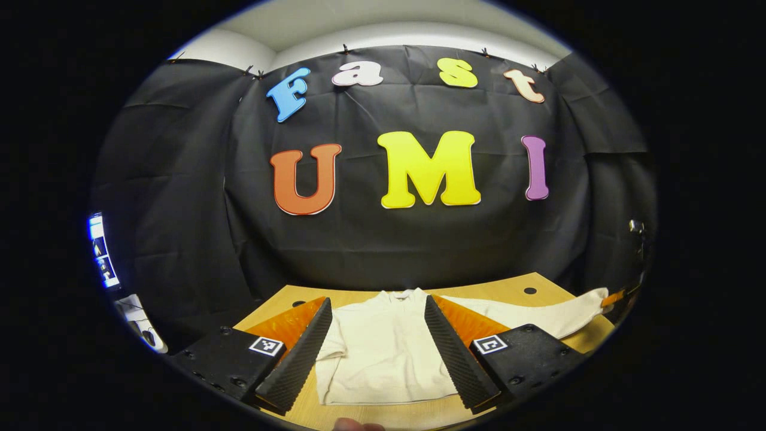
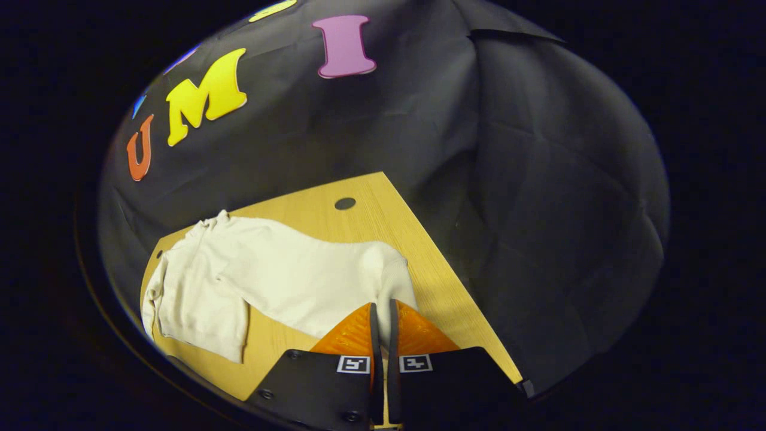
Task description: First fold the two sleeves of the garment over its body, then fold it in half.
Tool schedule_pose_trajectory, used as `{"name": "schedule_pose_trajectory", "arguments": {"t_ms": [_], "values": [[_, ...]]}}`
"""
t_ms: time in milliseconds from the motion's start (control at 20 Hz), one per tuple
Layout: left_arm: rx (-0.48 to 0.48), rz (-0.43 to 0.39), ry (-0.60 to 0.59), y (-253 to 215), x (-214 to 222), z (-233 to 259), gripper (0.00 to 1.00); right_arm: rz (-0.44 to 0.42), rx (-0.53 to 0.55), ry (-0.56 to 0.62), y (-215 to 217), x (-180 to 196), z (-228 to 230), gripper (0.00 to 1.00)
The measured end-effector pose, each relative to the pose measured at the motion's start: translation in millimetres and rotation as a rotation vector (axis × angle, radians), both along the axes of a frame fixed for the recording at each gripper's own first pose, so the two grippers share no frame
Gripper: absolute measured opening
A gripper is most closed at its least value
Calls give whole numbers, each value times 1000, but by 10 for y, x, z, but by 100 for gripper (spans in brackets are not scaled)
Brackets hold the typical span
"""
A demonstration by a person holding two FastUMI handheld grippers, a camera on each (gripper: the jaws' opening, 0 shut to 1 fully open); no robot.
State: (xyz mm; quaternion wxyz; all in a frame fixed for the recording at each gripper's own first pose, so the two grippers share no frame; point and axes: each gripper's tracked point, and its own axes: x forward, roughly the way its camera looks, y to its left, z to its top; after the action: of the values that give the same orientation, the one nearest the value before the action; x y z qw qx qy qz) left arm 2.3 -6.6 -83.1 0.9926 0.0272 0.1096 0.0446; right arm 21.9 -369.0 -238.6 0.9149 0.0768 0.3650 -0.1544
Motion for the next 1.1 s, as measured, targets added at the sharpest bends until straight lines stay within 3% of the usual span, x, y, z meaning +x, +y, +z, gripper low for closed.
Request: {"name": "schedule_pose_trajectory", "arguments": {"t_ms": [250, 450, 700, 1100], "values": [[-18, 13, -22, 198, -58, 1, 99, 132, -48, -126, 484, 564, 877, 3], [-9, 56, -30, 505, -146, 2, 99, 245, -80, -199, 1054, 1095, 1309, 3], [-23, 130, -29, 971, -317, 8, 99, 393, -71, -230, 2056, 1664, 1399, 3], [-26, 277, -15, 1744, -686, -41, 99, 575, -25, -204, 3676, 2198, 1042, 3]]}}
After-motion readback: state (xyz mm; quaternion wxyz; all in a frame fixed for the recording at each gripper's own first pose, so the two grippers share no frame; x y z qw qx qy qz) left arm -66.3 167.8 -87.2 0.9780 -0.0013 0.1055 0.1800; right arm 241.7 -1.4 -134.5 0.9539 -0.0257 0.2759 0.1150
